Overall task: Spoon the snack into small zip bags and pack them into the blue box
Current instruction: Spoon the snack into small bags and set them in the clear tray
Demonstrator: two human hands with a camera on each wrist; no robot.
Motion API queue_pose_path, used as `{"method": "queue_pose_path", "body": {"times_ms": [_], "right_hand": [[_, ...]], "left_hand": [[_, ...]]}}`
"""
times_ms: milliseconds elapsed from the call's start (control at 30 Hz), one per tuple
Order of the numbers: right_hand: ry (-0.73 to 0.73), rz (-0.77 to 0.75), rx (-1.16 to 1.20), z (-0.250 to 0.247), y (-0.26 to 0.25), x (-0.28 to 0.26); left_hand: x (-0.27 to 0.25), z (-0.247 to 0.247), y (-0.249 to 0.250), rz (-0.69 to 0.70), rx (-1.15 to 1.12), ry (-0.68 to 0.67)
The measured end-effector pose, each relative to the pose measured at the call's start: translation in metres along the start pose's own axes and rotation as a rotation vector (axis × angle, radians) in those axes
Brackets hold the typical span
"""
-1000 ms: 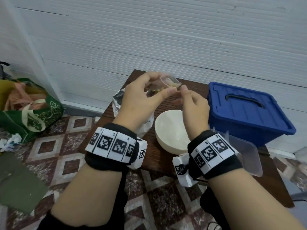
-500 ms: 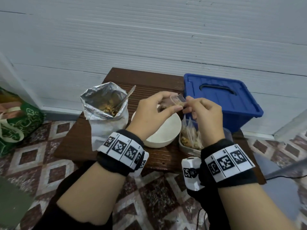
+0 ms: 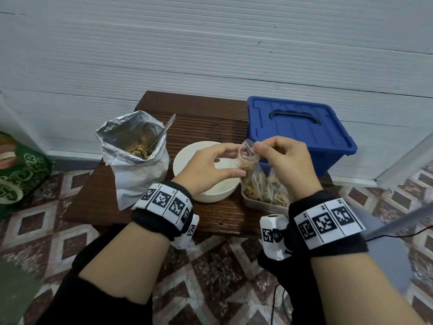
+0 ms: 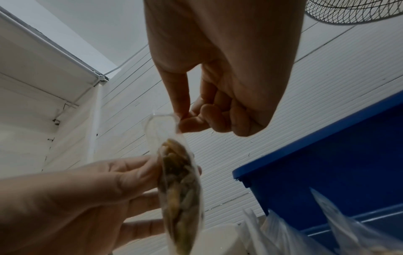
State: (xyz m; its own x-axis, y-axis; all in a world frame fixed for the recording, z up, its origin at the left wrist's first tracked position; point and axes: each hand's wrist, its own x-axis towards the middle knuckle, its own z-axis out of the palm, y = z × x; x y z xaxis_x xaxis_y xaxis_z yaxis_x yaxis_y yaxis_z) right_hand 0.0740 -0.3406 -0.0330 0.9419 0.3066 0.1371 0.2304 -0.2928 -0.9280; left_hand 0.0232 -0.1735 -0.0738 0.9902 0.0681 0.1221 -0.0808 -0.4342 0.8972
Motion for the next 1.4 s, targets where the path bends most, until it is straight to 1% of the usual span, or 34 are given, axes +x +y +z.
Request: {"method": "queue_pose_path", "body": {"times_ms": [233, 333, 433, 500, 700, 800, 867, 967, 1067, 1133, 1233, 1400], "right_hand": [[-0.049, 0.013, -0.012, -0.001, -0.004, -0.004], [-0.056, -0.018, -0.163, 0.0, -0.004, -0.004], [0.024, -0.054, -0.268, 0.0, -0.001, -0.001], [0.073, -0.048, -0.258, -0.004, -0.001, 0.001], [0.311, 0.021, -0.202, -0.031, 0.006, 0.006], [0.407, 0.079, -0.236, -0.042, 0.015, 0.006], [0.446, 0.117, -0.295, -0.047, 0.022, 0.007], [0.446, 0.174, -0.386, -0.048, 0.035, 0.008], [0.4, 0.237, -0.429, -0.042, 0.054, 0.01], [0.367, 0.296, -0.411, -0.036, 0.067, 0.011], [0.325, 0.376, -0.322, -0.03, 0.077, 0.011], [0.332, 0.387, -0.27, -0.028, 0.074, 0.009]], "left_hand": [[0.005, 0.006, -0.004, 0.01, -0.032, 0.101], [0.006, 0.009, -0.004, 0.037, -0.012, 0.128], [0.005, 0.012, -0.003, 0.026, -0.01, 0.108], [0.005, 0.013, -0.004, 0.004, -0.007, 0.094], [0.01, 0.006, -0.008, -0.07, -0.011, 0.135], [0.012, 0.005, -0.01, -0.086, -0.011, 0.161], [0.013, 0.005, -0.011, -0.093, 0.003, 0.167], [0.014, 0.004, -0.014, -0.107, 0.033, 0.173], [0.014, 0.003, -0.017, -0.126, 0.05, 0.184], [0.014, 0.001, -0.018, -0.138, 0.059, 0.194], [0.013, 0.0, -0.02, -0.166, 0.078, 0.206], [0.013, -0.002, -0.025, -0.224, 0.125, 0.209]]}}
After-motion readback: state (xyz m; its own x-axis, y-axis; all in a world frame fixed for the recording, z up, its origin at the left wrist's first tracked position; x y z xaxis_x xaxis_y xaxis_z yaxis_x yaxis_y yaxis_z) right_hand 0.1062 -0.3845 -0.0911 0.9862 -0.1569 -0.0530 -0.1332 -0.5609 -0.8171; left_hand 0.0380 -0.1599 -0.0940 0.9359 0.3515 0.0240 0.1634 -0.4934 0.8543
